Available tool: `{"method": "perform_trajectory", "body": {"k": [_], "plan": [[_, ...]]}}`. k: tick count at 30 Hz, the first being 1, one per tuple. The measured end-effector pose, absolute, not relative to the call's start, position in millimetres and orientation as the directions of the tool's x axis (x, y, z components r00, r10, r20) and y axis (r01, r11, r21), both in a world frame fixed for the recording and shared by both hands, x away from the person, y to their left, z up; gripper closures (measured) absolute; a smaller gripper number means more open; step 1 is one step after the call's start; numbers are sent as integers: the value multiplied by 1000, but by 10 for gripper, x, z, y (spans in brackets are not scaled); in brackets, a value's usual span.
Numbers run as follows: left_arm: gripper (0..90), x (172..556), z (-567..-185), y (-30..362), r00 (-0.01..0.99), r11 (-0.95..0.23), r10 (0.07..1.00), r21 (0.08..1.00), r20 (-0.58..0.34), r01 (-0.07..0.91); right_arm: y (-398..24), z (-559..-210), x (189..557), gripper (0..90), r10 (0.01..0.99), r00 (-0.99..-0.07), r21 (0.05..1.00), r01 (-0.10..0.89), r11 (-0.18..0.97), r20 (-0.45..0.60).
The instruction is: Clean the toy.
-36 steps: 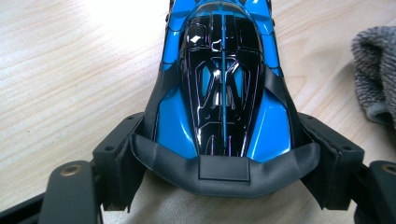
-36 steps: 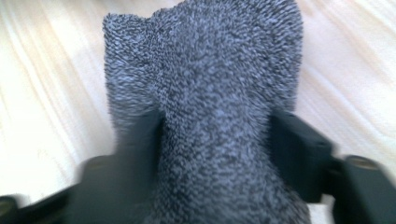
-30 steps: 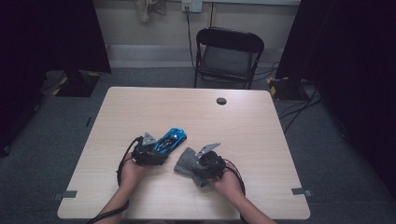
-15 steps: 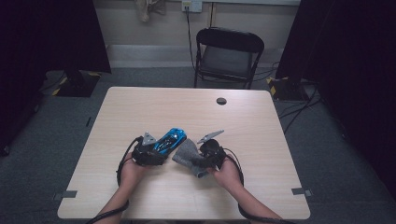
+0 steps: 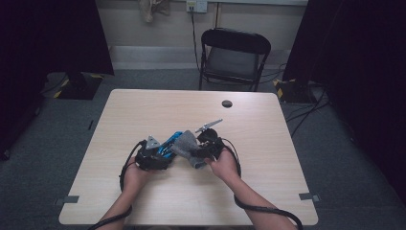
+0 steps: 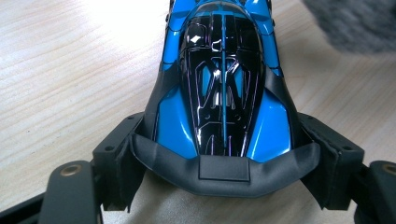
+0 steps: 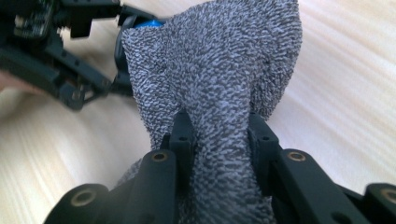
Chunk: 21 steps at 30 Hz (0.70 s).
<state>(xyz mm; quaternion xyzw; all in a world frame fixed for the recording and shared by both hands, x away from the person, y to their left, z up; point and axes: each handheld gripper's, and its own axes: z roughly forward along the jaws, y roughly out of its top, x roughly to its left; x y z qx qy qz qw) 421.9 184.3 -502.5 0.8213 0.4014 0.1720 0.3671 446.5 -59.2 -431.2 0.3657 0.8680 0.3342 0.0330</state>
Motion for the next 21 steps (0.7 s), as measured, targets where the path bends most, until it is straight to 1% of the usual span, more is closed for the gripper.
{"method": "perform_trajectory", "body": {"k": [2, 7, 8, 15, 18, 21], "plan": [[245, 4220, -5025, 1843, 619, -409, 786, 741, -11, 533, -515, -4291, 4535, 699, 669, -716, 602, 628, 492, 200], [245, 4218, -5026, 1841, 617, -406, 787, 742, -14, 534, -411, -4272, 4604, 699, 676, -710, 610, 629, 483, 197], [245, 4218, -5026, 1841, 618, -406, 786, 742, -15, 534, -336, -4268, 4634, 699, 677, -712, 612, 623, 487, 187], [245, 4218, -5025, 1842, 619, -407, 786, 741, -14, 534, -88, -4273, 4639, 698, 666, -727, 611, 607, 508, 168], [245, 4220, -5024, 1844, 620, -410, 785, 740, -11, 533, 70, -4347, 4595, 698, 653, -742, 603, 594, 533, 153], [245, 4219, -5025, 1843, 619, -409, 785, 741, -12, 533, 133, -4384, 4583, 698, 646, -741, 600, 604, 524, 182]]}}
